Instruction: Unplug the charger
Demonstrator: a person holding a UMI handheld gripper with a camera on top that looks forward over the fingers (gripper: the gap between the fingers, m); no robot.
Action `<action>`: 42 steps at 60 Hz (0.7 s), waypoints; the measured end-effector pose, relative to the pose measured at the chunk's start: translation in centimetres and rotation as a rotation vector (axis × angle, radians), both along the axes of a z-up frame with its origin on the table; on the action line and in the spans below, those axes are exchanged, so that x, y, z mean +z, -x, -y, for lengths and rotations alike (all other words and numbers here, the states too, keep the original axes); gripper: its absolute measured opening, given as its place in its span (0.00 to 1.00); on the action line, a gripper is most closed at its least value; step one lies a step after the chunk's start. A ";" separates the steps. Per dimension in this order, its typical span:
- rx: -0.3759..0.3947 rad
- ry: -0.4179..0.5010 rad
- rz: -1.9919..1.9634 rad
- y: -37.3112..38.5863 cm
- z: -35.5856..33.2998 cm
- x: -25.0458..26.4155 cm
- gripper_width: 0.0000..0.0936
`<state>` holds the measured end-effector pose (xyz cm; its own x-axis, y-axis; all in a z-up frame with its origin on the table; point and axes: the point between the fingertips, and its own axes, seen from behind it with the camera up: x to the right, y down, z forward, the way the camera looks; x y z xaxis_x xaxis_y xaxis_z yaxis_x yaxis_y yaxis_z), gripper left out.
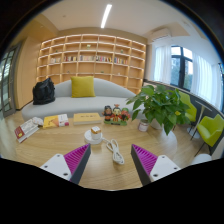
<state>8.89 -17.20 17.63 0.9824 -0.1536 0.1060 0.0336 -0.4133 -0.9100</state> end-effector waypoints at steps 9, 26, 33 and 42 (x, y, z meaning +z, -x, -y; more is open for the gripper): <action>0.002 0.011 -0.005 0.4 0.1 -1.2 0.91; 0.064 -0.024 -0.037 3.6 -1.5 -2.9 0.91; 0.080 -0.082 -0.035 5.0 -6.0 -3.6 0.91; 0.058 -0.099 -0.055 5.0 -13.2 -5.7 0.91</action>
